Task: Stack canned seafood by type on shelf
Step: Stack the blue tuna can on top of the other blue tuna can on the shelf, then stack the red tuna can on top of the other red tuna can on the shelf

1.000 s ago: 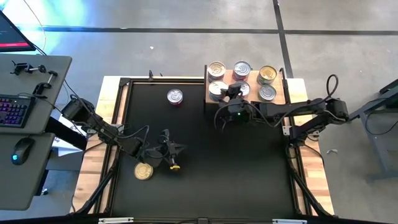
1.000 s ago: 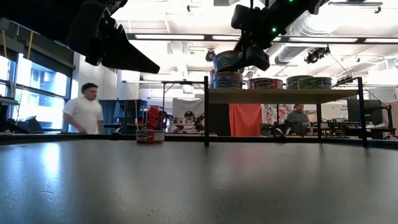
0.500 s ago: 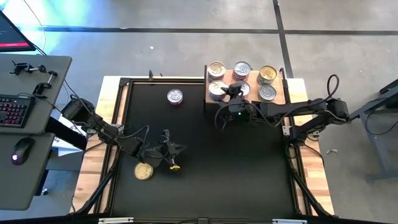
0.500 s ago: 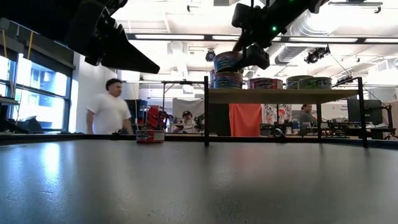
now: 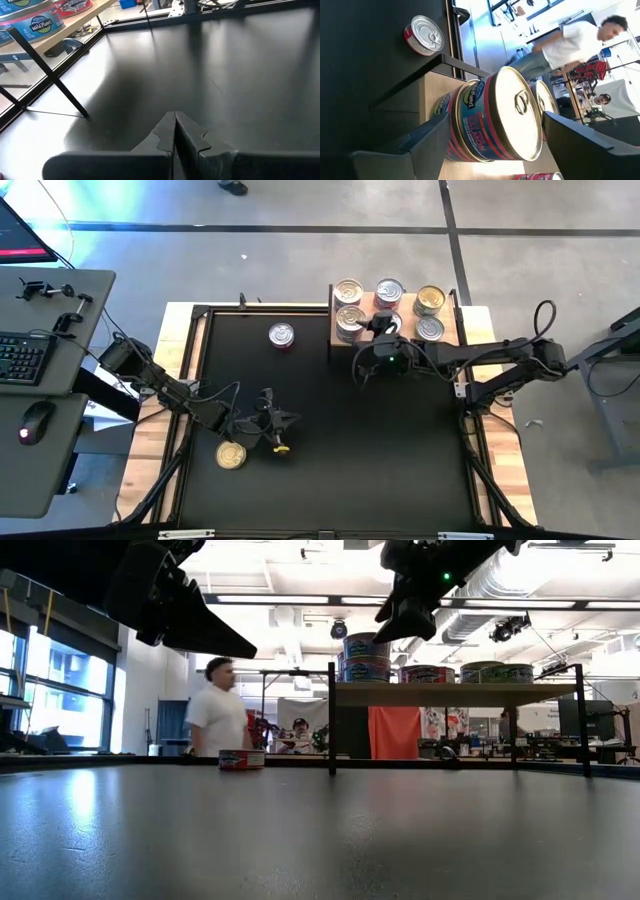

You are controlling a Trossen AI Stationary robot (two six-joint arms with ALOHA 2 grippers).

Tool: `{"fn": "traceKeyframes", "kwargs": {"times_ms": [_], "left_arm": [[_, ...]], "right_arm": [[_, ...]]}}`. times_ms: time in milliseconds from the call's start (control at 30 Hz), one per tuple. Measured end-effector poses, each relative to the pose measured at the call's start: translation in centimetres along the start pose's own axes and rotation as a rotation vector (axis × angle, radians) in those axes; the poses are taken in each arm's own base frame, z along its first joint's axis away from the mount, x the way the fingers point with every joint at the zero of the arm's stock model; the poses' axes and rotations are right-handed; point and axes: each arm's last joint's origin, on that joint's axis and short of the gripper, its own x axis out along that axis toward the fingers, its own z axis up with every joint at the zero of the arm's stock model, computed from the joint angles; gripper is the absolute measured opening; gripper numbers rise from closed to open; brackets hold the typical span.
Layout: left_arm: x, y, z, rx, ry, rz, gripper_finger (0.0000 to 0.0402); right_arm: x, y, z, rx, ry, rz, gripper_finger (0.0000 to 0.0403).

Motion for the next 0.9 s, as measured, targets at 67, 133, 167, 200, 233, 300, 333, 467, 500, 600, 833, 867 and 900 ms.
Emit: {"fn": "traceKeyframes", "kwargs": {"times_ms": [67,133,167,200,233,300,333,467,500,600,833,867,900], "left_arm": [[0.0,0.0,0.0,0.0,0.0,0.0,0.0],[0.0,0.0,0.0,0.0,0.0,0.0,0.0],[0.0,0.0,0.0,0.0,0.0,0.0,0.0],[0.0,0.0,0.0,0.0,0.0,0.0,0.0],[0.0,0.0,0.0,0.0,0.0,0.0,0.0],[0.0,0.0,0.0,0.001,0.001,0.0,0.0],[0.0,0.0,0.0,0.001,0.001,0.0,0.0],[0.0,0.0,0.0,-0.002,0.002,-0.001,0.0],[0.0,0.0,0.0,-0.004,0.002,-0.001,0.0],[-0.1,-0.1,0.0,-0.003,0.001,-0.005,0.0],[-0.5,-0.3,0.0,0.047,0.01,-0.04,0.0],[-0.9,-0.4,0.0,0.094,0.021,-0.049,0.0],[-1.4,-0.4,0.2,0.134,0.035,-0.058,0.0]], "right_arm": [[-0.1,0.1,0.1,0.003,-0.005,0.002,0.0303],[-0.3,0.2,0.2,0.017,-0.012,0.003,0.0303],[-0.5,0.2,0.3,0.028,-0.016,0.005,0.0303],[-0.7,0.2,0.4,0.045,-0.025,0.006,0.0303],[-1.0,0.1,0.5,0.06,-0.035,0.007,0.0303],[-1.8,0.1,0.7,0.098,-0.059,0.014,0.0303],[-2.3,0.1,0.8,0.12,-0.07,0.023,0.0303],[-4.4,0.9,0.9,0.231,-0.118,0.181,0.0303],[-4.8,1.3,0.9,0.262,-0.124,0.247,0.0303],[-5.8,3.0,0.7,0.355,-0.124,0.47,0.0303],[-7.2,10.1,-2.0,0.481,-0.145,0.694,0.0303],[-7.3,11.0,-2.5,0.521,-0.162,0.698,0.0303],[-7.4,11.9,-3.1,0.56,-0.175,0.699,0.0303]]}}
